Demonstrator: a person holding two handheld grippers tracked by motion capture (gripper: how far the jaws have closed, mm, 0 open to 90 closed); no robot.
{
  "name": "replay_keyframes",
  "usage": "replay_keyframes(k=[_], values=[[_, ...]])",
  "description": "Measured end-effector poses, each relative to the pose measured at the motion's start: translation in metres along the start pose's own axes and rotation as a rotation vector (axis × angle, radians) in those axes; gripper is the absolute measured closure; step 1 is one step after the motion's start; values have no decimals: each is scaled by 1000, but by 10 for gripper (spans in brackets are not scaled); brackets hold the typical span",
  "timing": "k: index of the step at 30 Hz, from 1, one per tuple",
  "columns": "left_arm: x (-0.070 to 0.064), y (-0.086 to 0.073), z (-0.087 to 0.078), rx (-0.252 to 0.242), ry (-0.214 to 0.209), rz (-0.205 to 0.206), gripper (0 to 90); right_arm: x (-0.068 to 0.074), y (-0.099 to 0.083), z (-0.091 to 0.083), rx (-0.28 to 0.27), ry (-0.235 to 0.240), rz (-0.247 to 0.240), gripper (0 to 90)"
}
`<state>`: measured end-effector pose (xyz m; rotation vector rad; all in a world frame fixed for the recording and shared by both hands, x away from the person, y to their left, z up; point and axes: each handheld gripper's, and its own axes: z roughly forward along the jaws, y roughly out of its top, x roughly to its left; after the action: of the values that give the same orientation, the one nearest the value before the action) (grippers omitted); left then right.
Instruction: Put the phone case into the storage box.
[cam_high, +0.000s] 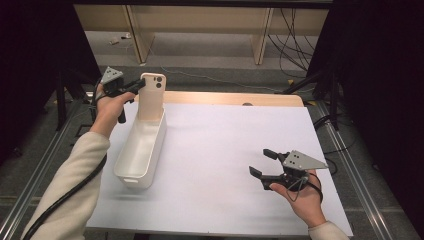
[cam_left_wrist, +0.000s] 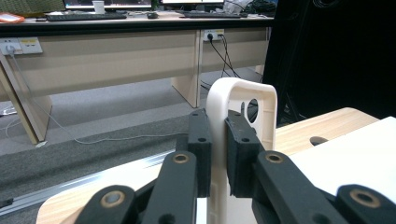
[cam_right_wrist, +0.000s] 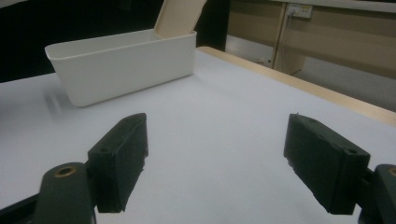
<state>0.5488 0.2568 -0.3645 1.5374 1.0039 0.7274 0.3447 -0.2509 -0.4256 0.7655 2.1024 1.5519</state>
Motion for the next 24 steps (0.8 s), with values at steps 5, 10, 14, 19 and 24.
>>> replay_keyframes(k=[5,10,14,19,24], values=[[0,-1,1,3,0,-3,818,0,0,0,1,5,0,230],[0,-2,2,5,-2,-4,818,0,0,0,-1,3,-1,230],[0,-3,3,8,-2,-6,817,-1,-1,1,-2,3,0,229],[0,-4,4,11,-2,-9,817,-1,-1,0,2,5,0,230],[1,-6,6,8,-9,2,816,-1,-1,0,2,6,-1,229]])
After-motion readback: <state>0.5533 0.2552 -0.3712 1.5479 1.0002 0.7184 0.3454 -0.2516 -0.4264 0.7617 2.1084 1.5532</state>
